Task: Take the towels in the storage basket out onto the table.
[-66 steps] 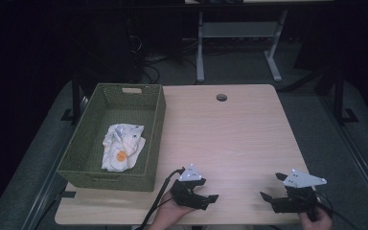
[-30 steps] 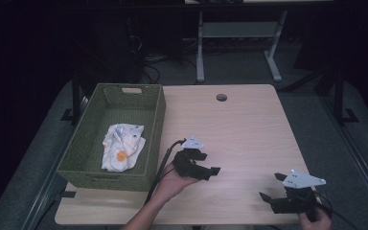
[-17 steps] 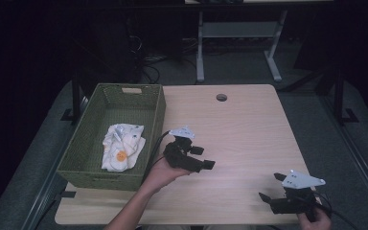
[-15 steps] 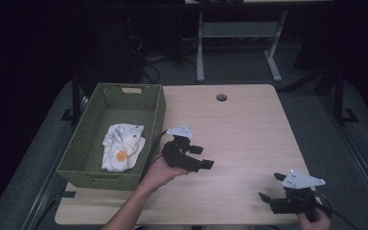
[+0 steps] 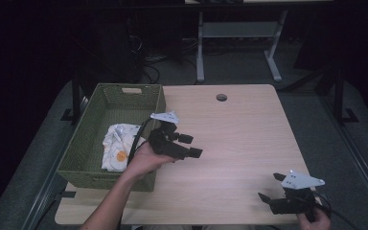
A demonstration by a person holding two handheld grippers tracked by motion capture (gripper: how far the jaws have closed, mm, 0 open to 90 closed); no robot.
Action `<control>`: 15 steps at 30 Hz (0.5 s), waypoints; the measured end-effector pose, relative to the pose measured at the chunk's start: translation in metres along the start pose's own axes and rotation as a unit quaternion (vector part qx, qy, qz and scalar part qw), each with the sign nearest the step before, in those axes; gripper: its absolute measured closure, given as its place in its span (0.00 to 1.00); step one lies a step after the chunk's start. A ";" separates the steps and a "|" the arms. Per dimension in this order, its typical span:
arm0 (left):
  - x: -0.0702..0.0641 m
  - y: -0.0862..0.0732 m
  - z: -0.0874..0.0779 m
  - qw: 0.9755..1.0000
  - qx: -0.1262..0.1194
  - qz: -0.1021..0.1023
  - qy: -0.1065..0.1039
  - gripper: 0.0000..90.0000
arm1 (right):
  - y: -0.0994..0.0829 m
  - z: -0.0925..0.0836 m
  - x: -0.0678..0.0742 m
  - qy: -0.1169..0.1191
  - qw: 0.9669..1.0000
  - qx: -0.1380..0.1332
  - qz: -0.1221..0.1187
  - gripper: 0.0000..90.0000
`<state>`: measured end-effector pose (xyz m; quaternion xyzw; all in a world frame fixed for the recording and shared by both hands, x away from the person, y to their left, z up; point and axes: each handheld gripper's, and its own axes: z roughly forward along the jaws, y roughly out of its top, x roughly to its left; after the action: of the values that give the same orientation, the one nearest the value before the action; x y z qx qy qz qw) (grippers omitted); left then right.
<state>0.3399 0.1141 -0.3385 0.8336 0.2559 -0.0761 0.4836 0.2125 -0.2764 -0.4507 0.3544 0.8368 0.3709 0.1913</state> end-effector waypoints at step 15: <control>0.020 0.003 -0.046 1.000 0.010 -0.012 -0.015 0.30 | 0.000 0.000 0.000 -0.001 1.000 0.002 0.001 0.15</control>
<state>0.3531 0.1588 -0.3196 0.8340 0.2578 -0.0967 0.4781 0.2124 -0.2767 -0.4508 0.3563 0.8368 0.3693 0.1909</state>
